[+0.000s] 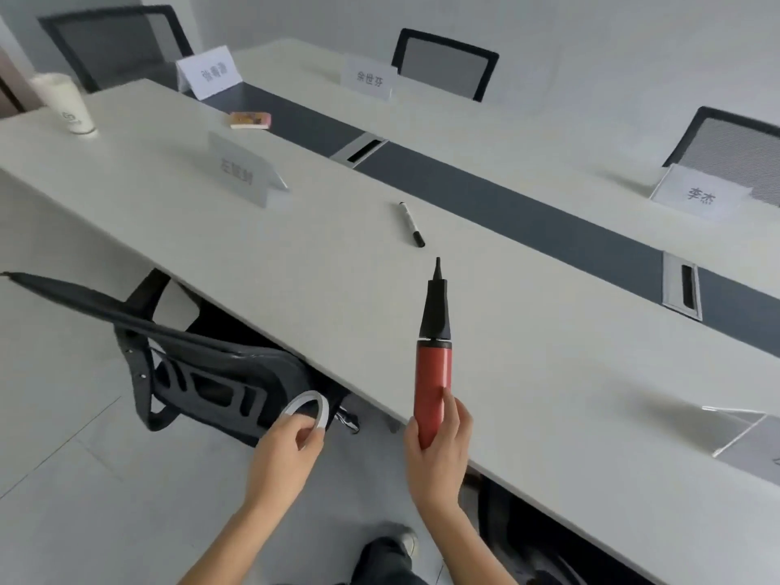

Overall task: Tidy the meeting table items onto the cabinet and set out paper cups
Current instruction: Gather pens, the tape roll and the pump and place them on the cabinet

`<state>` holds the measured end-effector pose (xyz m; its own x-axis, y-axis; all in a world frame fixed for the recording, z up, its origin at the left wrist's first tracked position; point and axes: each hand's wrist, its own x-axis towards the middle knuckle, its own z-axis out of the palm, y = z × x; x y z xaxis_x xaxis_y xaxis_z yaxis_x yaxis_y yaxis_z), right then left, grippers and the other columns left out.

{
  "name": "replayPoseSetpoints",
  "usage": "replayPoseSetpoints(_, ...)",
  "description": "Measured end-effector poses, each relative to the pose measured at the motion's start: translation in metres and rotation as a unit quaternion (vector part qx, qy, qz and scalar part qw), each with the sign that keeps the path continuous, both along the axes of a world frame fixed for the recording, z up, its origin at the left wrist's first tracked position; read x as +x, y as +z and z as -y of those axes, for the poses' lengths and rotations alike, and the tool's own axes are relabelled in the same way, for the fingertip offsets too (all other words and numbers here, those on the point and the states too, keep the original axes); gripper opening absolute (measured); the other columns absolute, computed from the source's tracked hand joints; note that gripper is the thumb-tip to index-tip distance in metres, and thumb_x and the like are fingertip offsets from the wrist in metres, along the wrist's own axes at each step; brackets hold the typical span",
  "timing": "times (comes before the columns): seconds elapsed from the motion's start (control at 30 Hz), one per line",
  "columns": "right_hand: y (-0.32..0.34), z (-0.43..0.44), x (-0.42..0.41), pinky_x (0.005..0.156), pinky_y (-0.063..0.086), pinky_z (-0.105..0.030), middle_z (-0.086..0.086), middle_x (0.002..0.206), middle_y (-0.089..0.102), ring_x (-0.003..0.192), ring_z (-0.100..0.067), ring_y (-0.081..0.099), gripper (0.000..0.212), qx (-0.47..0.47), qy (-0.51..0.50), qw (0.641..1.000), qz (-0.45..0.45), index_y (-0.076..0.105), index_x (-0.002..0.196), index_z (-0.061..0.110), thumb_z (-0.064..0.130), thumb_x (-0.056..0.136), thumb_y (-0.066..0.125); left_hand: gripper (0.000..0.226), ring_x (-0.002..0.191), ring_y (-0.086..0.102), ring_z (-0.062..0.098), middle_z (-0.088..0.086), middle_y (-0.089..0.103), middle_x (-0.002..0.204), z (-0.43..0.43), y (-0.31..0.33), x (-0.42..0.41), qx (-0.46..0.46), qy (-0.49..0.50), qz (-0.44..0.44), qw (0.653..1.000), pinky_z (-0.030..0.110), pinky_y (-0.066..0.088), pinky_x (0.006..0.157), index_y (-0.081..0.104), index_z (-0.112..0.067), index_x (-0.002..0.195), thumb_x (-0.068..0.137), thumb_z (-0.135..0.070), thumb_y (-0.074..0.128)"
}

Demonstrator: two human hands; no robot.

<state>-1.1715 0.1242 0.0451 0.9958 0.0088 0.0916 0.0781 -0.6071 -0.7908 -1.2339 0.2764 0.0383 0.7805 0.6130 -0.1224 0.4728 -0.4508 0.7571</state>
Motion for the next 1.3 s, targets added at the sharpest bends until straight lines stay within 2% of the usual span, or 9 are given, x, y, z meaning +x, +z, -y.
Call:
replayPoseSetpoints(0.1,0.011,-0.050,-0.046,0.076,0.054,-0.047,-0.017,0.128,0.044,0.105,-0.035,0.055,0.057,0.032,0.039,0.999,0.017,0.032,0.127,0.025,0.043,0.074,0.042,0.019,0.061,0.058,0.028,0.005,0.063,0.066,-0.038,-0.003,-0.063,0.004,0.038,-0.005,0.999,0.036,0.045,0.058,0.056,-0.012,0.063,0.080,-0.010,0.065)
replayPoseSetpoints(0.27,0.045,-0.132,-0.123,0.084,0.037,-0.021,-0.011,0.129,0.039,0.109,-0.017,0.042,0.062,0.114,0.088,0.989,0.021,0.041,0.129,0.004,0.025,0.073,0.055,0.032,0.054,0.049,0.032,0.006,0.058,0.066,-0.119,0.002,-0.175,0.011,0.182,0.013,0.983,0.029,0.036,0.053,0.049,-0.010,0.053,0.080,-0.014,0.065)
replayPoseSetpoints(0.4,0.044,-0.187,-0.174,0.089,0.043,-0.033,-0.015,0.132,0.040,0.114,-0.020,0.044,0.061,0.093,0.159,0.982,0.036,0.039,0.131,0.004,0.020,0.075,0.056,0.040,0.058,0.052,0.034,0.002,0.054,0.066,-0.170,0.002,-0.251,-0.006,0.297,0.012,0.955,0.030,0.036,0.055,0.041,-0.016,0.049,0.085,-0.018,0.059)
replayPoseSetpoints(0.57,0.026,-0.237,-0.218,0.095,0.037,-0.029,-0.008,0.128,0.050,0.109,-0.009,0.039,0.059,0.027,0.276,0.961,-0.006,0.038,0.133,0.012,0.012,0.079,0.062,0.049,0.043,0.032,0.016,-0.003,0.045,0.054,-0.202,-0.003,-0.310,0.006,0.359,-0.005,0.933,0.024,0.030,0.049,0.028,-0.022,0.046,0.087,-0.017,0.055)
replayPoseSetpoints(0.73,0.007,-0.283,-0.235,0.097,0.040,-0.037,0.002,0.129,0.048,0.118,-0.018,0.044,0.063,-0.020,0.353,0.926,-0.135,0.027,0.138,0.026,0.016,0.085,0.059,0.027,0.058,0.046,0.021,0.011,0.054,0.063,-0.230,-0.003,-0.342,-0.033,0.426,-0.016,0.904,0.030,0.036,0.056,0.053,-0.004,0.061,0.086,-0.014,0.056)
replayPoseSetpoints(0.9,-0.002,-0.360,-0.226,0.099,0.042,-0.041,0.004,0.132,0.048,0.119,-0.019,0.047,0.060,-0.018,0.393,0.906,-0.157,0.028,0.137,0.029,0.017,0.086,0.057,0.025,0.063,0.050,0.021,0.009,0.056,0.069,-0.288,0.013,-0.349,0.002,0.466,0.020,0.884,0.026,0.037,0.060,0.052,-0.017,0.063,0.086,-0.013,0.056)
replayPoseSetpoints(1.03,-0.001,-0.443,-0.200,0.101,0.042,-0.044,0.006,0.136,0.045,0.122,-0.020,0.046,0.059,0.009,0.422,0.895,-0.144,0.028,0.137,0.029,0.016,0.086,0.056,0.022,0.060,0.050,0.023,0.019,0.059,0.068,-0.349,0.015,-0.331,0.016,0.494,0.025,0.869,0.026,0.039,0.056,0.057,-0.002,0.066,0.086,-0.012,0.056)
replayPoseSetpoints(1.2,0.009,-0.540,-0.164,0.096,0.046,-0.043,0.006,0.133,0.047,0.115,-0.020,0.050,0.059,0.023,0.449,0.883,-0.133,0.028,0.136,0.029,0.014,0.086,0.056,0.019,0.057,0.048,0.013,-0.001,0.053,0.061,-0.420,0.025,-0.302,0.030,0.553,0.042,0.832,0.020,0.035,0.054,0.053,-0.014,0.067,0.086,-0.012,0.055)
replayPoseSetpoints(1.3,0.004,-0.582,-0.156,0.089,0.049,-0.039,0.005,0.129,0.048,0.107,-0.021,0.055,0.061,0.015,0.459,0.875,-0.153,0.028,0.135,0.029,0.015,0.085,0.058,0.019,0.061,0.053,0.019,0.001,0.056,0.063,-0.450,0.023,-0.290,0.025,0.571,0.025,0.820,0.025,0.038,0.055,0.053,-0.014,0.067,0.086,-0.013,0.056)
